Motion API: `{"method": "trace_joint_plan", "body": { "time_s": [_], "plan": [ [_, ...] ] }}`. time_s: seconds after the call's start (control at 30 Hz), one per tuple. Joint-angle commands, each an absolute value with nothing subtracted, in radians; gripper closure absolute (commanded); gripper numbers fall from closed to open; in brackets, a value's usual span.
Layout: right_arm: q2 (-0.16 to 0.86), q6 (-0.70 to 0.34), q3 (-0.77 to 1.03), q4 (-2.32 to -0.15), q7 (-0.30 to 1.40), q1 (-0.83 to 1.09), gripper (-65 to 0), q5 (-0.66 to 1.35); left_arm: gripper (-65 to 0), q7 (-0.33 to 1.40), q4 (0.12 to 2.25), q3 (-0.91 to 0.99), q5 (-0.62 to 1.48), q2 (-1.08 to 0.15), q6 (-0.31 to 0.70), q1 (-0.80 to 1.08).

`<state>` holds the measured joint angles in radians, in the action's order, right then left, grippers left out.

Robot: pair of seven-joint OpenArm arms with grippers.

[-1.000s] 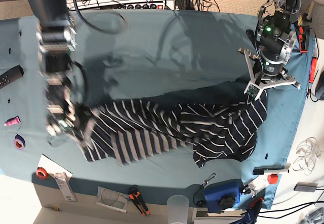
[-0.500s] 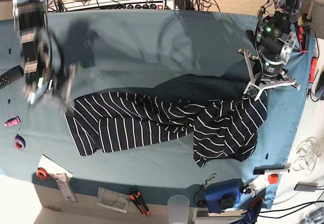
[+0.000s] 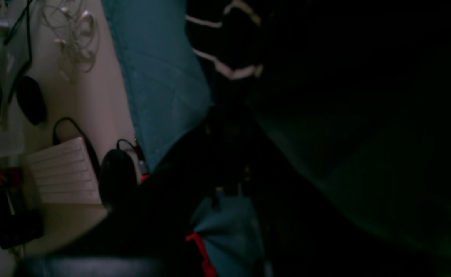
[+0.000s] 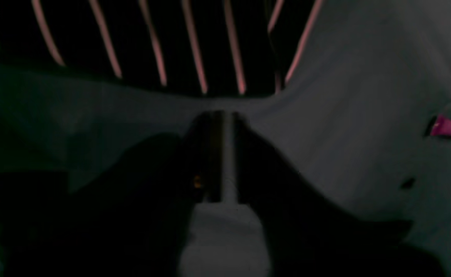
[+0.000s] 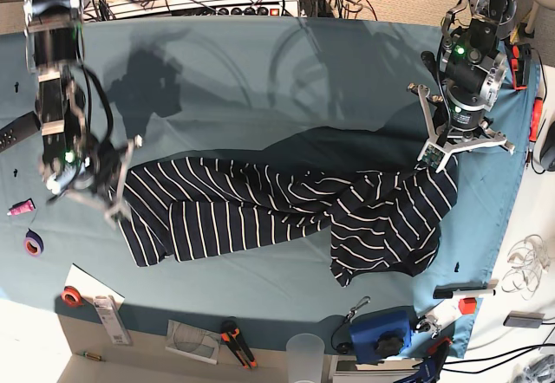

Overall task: Layout the t-shirt on the table in an organized manner, then fold the t-shirt properly
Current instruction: 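Lower the right gripper onto the shirt's end and grasp it, then pull the grasped shirt end away from the left gripper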

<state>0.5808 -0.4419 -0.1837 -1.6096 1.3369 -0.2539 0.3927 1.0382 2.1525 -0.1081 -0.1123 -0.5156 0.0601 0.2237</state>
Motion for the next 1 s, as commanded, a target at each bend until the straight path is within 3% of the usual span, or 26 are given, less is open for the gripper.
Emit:
{"method": "trace_joint_plan", "body": {
  "time_s": [0.0, 0.07, 0.23, 0.53, 0.97],
  "plan": [
    [0.593, -0.440, -0.175, -1.623, 1.314, -0.284, -19.3, 0.384, 0.0, 1.020, 2.170, -0.101, -0.127, -0.527, 0.049, 0.217],
    [0.590, -0.414, -0.175, -1.623, 1.242, -0.286, -24.6, 0.384, 0.0, 1.020, 2.170, -0.101, -0.127, -0.527, 0.049, 0.217],
    [0.510, -0.364, -0.175, -1.539, 0.992, -0.312, -24.6, 0.302, 0.0, 0.995, 2.170, -0.101, -0.127, -0.526, 0.049, 0.216],
    [0.365, -0.386, -0.175, -1.106, 0.912, -0.495, -24.5, 0.295, 0.0, 0.997, 2.170, -0.101, -0.127, -0.526, 0.049, 0.216],
    [0.277, -0.411, -0.175, -1.097, 0.934, -0.493, -24.5, 0.294, 0.0, 0.994, 2.170, -0.101, -0.127, -0.526, 0.049, 0.216]
  ]
}}
